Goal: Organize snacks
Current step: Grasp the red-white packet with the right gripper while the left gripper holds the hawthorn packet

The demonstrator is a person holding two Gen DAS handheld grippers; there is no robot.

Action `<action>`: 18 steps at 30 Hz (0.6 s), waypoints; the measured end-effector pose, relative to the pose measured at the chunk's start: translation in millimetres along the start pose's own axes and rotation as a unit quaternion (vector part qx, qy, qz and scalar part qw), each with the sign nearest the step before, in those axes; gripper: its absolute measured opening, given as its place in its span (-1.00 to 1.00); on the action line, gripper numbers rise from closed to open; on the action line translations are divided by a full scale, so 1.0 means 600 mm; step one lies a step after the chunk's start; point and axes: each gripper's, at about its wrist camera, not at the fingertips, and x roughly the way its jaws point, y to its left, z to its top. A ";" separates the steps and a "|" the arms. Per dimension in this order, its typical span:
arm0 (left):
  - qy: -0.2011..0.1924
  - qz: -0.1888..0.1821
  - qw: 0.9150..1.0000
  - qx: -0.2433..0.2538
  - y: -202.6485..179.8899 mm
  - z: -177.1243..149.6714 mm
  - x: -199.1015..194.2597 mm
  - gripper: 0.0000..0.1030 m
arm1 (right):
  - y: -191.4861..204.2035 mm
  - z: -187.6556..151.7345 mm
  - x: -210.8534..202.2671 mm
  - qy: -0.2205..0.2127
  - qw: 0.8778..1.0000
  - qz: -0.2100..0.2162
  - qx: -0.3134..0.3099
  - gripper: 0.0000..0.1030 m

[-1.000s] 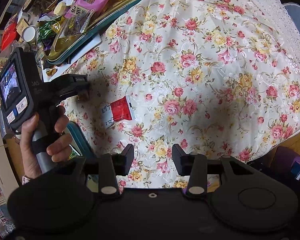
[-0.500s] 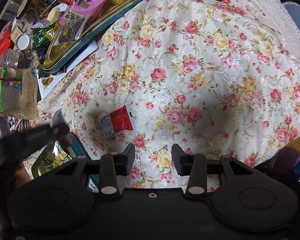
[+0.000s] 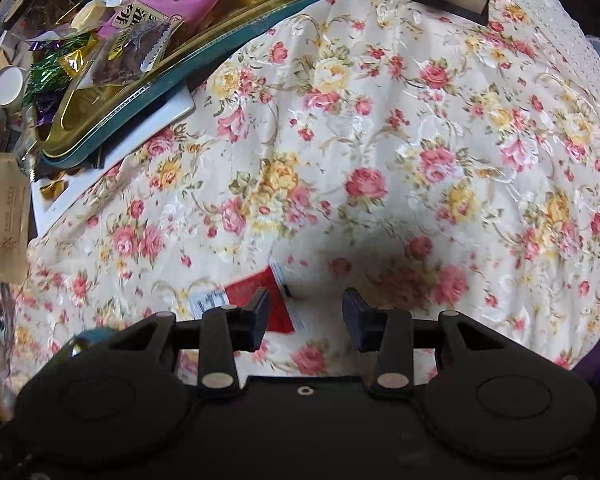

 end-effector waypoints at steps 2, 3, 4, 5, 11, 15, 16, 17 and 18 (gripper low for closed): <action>-0.006 -0.009 1.000 -0.013 0.014 0.004 -0.011 -0.49 | 0.012 0.004 0.010 -0.007 1.000 -0.002 0.009 -0.19; -0.010 -0.012 1.000 -0.017 0.020 0.006 -0.016 -0.49 | 0.016 0.006 0.014 -0.010 1.000 -0.003 0.013 -0.20; -0.015 -0.015 1.000 -0.021 0.025 0.007 -0.022 -0.49 | 0.023 0.008 0.022 -0.013 1.000 -0.006 0.015 -0.20; -0.021 -0.017 0.999 -0.024 0.028 0.007 -0.029 -0.49 | 0.029 0.010 0.026 -0.017 1.000 -0.013 0.017 -0.20; -0.045 -0.035 0.998 -0.023 0.048 0.000 -0.059 -0.49 | 0.052 0.009 0.054 -0.039 0.997 -0.065 0.006 -0.22; -0.050 -0.034 0.998 -0.033 0.067 -0.002 -0.066 -0.49 | 0.069 -0.021 0.060 -0.037 0.994 -0.097 -0.037 -0.25; -0.051 -0.033 0.997 -0.039 0.072 -0.003 -0.067 -0.49 | 0.067 -0.030 0.059 -0.029 0.994 -0.099 -0.045 -0.25; -0.053 -0.034 0.997 -0.044 0.077 -0.003 -0.069 -0.49 | 0.063 -0.039 0.059 -0.019 0.994 -0.099 -0.052 -0.25; -0.054 -0.035 0.997 -0.049 0.081 -0.003 -0.070 -0.49 | 0.053 -0.055 0.054 -0.006 0.993 -0.099 -0.060 -0.25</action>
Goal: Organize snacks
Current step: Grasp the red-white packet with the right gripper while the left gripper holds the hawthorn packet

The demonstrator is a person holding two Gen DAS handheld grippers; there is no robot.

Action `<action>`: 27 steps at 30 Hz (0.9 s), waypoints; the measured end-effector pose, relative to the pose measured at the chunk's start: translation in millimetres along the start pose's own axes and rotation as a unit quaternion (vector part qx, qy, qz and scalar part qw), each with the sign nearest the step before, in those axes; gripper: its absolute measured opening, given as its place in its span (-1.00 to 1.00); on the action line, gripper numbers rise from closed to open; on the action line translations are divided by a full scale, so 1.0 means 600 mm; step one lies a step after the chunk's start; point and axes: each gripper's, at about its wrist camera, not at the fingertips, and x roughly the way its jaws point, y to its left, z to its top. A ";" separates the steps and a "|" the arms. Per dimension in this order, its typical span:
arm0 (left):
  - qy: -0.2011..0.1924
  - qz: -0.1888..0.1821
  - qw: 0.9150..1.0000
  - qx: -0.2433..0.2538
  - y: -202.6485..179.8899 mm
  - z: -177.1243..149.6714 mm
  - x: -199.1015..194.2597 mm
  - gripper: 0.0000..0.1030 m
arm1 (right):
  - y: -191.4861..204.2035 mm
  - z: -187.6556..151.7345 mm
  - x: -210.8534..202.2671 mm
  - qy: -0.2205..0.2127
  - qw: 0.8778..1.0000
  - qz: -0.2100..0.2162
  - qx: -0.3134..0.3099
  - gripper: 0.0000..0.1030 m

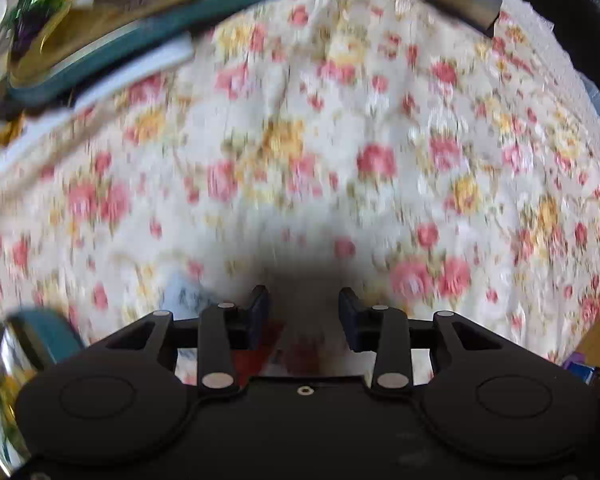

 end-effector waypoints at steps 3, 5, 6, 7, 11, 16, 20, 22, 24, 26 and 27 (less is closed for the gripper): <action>-0.002 0.000 1.000 -0.007 0.006 0.000 -0.003 -0.49 | -0.010 -0.032 -0.001 0.027 0.999 0.005 -0.033 -0.24; -0.001 0.000 1.000 -0.007 0.007 -0.002 -0.003 -0.49 | -0.021 -0.048 -0.010 0.020 0.999 0.014 -0.045 -0.24; 0.000 -0.001 1.000 -0.007 0.007 -0.003 -0.003 -0.49 | -0.027 -0.053 -0.016 0.011 0.999 0.020 -0.044 -0.24; 0.001 -0.001 1.000 -0.007 0.007 -0.004 -0.002 -0.49 | -0.032 -0.058 -0.024 0.001 0.999 0.028 -0.040 -0.24; 0.007 -0.001 1.000 -0.009 0.014 -0.006 0.001 -0.49 | -0.040 -0.043 -0.056 -0.024 0.997 0.074 -0.030 -0.24; 0.015 0.009 1.000 -0.025 0.034 -0.003 0.010 -0.49 | 0.004 -0.028 -0.078 -0.023 0.991 0.124 -0.051 -0.14; 0.022 0.007 0.999 -0.032 0.046 -0.002 0.014 -0.49 | 0.038 -0.026 -0.062 -0.014 0.989 0.121 -0.081 -0.14; 0.023 0.004 0.999 -0.032 0.048 -0.003 0.013 -0.49 | 0.046 -0.027 -0.050 -0.013 0.990 0.111 -0.090 -0.14; 0.022 0.003 0.999 -0.031 0.048 -0.003 0.012 -0.49 | 0.050 -0.026 -0.039 -0.012 0.990 0.103 -0.094 -0.14; 0.023 0.002 0.999 -0.031 0.048 -0.003 0.012 -0.49 | 0.053 -0.024 -0.032 -0.011 0.991 0.098 -0.096 -0.14; 0.024 0.001 0.999 -0.031 0.047 -0.002 0.012 -0.49 | 0.055 -0.023 -0.027 -0.009 0.991 0.097 -0.096 -0.14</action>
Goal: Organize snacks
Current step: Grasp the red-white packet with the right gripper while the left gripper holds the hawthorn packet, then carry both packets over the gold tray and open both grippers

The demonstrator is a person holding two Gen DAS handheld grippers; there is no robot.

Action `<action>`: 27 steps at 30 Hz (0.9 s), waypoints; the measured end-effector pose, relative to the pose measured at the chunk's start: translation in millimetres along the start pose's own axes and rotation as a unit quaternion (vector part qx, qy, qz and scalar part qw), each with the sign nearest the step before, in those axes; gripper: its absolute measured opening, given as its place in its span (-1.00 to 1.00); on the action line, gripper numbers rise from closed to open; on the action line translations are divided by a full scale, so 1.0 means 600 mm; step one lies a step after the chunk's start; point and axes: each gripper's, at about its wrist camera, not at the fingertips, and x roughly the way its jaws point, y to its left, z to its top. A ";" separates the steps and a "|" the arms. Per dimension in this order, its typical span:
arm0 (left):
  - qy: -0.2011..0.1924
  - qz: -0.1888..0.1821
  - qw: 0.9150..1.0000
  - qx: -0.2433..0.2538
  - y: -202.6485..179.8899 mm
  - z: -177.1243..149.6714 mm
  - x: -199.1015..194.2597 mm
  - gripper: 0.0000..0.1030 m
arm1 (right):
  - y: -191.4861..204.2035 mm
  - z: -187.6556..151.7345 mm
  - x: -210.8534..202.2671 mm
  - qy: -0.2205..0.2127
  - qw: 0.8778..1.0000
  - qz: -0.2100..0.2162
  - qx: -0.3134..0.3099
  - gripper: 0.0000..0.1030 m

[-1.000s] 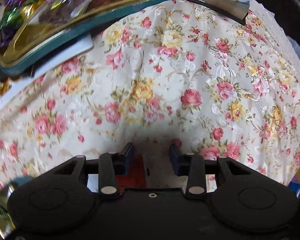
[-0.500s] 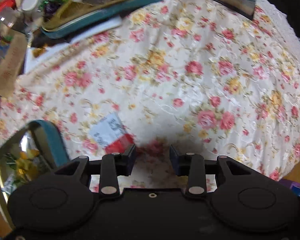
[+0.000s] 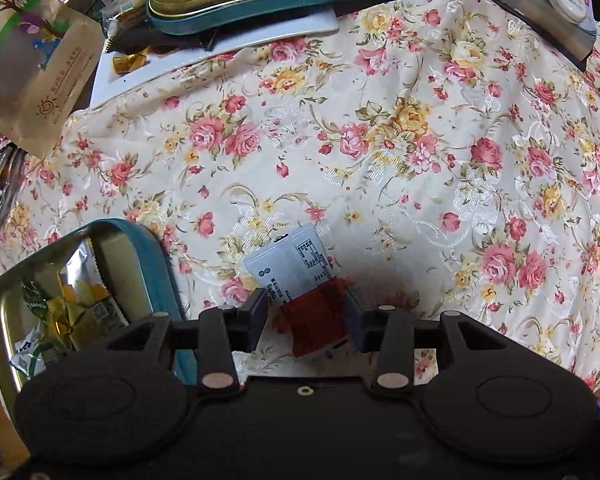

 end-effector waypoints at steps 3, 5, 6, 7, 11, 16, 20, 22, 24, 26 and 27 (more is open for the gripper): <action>0.004 -0.004 1.000 0.001 -0.003 0.001 0.002 -0.49 | 0.005 0.001 0.009 -0.002 1.000 -0.008 -0.004 -0.05; 0.005 -0.005 1.000 0.003 -0.005 0.001 0.003 -0.49 | 0.010 0.002 0.013 -0.005 1.000 -0.010 -0.013 -0.05; 0.006 -0.005 1.000 0.004 -0.006 0.001 0.004 -0.49 | 0.015 0.003 0.018 -0.006 1.000 -0.013 -0.016 -0.03; 0.007 -0.005 1.000 0.004 -0.006 0.000 0.005 -0.49 | 0.017 0.004 0.019 -0.006 1.000 -0.015 -0.019 -0.02; 0.011 -0.006 1.000 0.005 -0.004 -0.001 0.008 -0.49 | 0.023 0.006 0.025 -0.005 0.999 -0.025 -0.034 -0.01; 0.012 0.000 1.000 0.005 0.001 -0.003 0.010 -0.49 | 0.025 0.004 0.028 -0.009 0.998 -0.042 -0.046 0.00; 0.017 0.004 1.000 0.007 0.003 -0.004 0.015 -0.49 | 0.032 0.001 0.030 -0.015 0.997 -0.045 -0.062 -0.14; 0.019 0.007 1.000 0.008 0.004 -0.004 0.018 -0.49 | 0.038 -0.002 0.028 -0.011 0.996 -0.041 -0.075 -0.32; 0.018 0.011 1.000 0.010 0.008 -0.003 0.020 -0.49 | 0.041 -0.005 0.024 -0.009 0.996 -0.035 -0.079 -0.33; 0.017 0.016 1.000 0.009 0.012 -0.002 0.020 -0.49 | 0.042 -0.008 0.017 -0.008 0.997 -0.029 -0.078 -0.33; 0.017 0.019 1.000 0.008 0.014 -0.002 0.021 -0.49 | 0.041 -0.008 0.012 -0.009 0.997 -0.024 -0.076 -0.33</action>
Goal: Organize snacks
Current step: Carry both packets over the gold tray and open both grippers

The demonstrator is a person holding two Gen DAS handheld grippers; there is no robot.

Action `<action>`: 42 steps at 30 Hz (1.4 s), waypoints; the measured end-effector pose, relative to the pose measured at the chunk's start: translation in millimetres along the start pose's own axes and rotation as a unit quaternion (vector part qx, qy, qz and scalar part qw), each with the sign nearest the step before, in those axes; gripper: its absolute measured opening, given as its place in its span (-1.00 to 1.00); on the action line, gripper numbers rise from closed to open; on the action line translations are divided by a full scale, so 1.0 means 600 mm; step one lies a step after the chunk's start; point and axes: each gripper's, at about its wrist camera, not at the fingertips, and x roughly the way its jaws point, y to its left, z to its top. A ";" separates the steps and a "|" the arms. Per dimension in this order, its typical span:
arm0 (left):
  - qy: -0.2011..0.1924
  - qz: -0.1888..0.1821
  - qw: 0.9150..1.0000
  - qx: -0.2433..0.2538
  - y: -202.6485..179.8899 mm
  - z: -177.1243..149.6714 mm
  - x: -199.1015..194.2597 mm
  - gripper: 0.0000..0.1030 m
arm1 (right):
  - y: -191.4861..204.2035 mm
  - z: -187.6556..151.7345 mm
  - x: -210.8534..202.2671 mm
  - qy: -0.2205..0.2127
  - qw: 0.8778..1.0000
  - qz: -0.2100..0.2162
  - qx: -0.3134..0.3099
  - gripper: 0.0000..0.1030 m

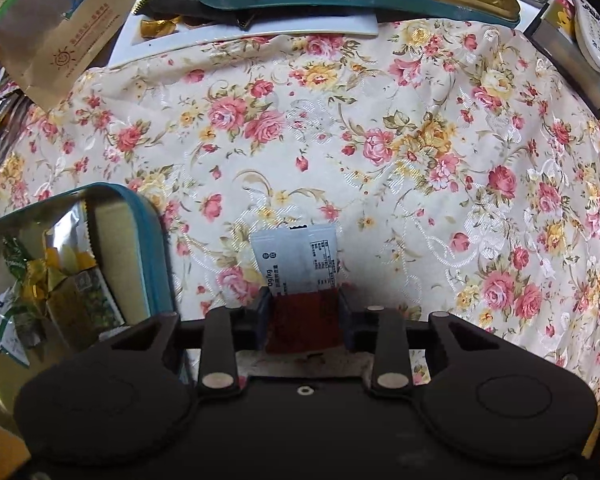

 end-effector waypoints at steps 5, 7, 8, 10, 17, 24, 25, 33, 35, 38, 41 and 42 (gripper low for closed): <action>0.002 0.020 1.000 0.006 0.014 -0.004 0.010 -0.49 | -0.003 -0.003 -0.046 -0.015 0.999 0.027 0.007 -0.33; 0.004 0.035 0.999 0.010 0.020 -0.008 0.018 -0.49 | -0.001 -0.005 -0.065 -0.017 0.999 0.039 0.010 -0.33; 0.006 0.043 0.999 0.011 0.025 -0.010 0.023 -0.49 | 0.001 -0.006 -0.073 -0.018 0.999 0.047 0.011 -0.33; 0.013 0.057 0.998 0.012 0.035 -0.016 0.035 -0.49 | 0.009 -0.011 -0.090 -0.017 0.998 0.056 0.008 -0.33; 0.042 0.083 0.996 0.007 0.087 -0.042 0.072 -0.49 | 0.055 -0.045 -0.136 -0.027 0.997 0.075 -0.023 -0.33; 0.055 0.098 0.994 -0.001 0.131 -0.058 0.095 -0.49 | 0.108 -0.064 -0.164 -0.030 0.994 0.096 -0.050 -0.33; 0.055 0.096 0.994 0.002 0.133 -0.059 0.097 -0.48 | 0.114 -0.066 -0.166 -0.030 0.993 0.097 -0.053 -0.33; 0.039 0.090 0.995 0.006 0.139 -0.056 0.096 -0.36 | 0.130 -0.066 -0.162 -0.027 0.994 0.093 -0.060 -0.32; 0.039 0.091 0.995 0.003 0.140 -0.056 0.095 -0.36 | 0.131 -0.064 -0.160 -0.025 0.994 0.094 -0.058 -0.32; 0.048 0.089 0.995 0.003 0.142 -0.057 0.099 -0.36 | 0.135 -0.064 -0.159 -0.025 0.994 0.093 -0.059 -0.32; 0.061 0.085 0.995 -0.003 0.146 -0.060 0.106 -0.36 | 0.142 -0.067 -0.160 -0.023 0.993 0.095 -0.065 -0.32; 0.065 0.085 0.994 -0.004 0.147 -0.060 0.108 -0.36 | 0.146 -0.069 -0.160 -0.022 0.993 0.096 -0.068 -0.32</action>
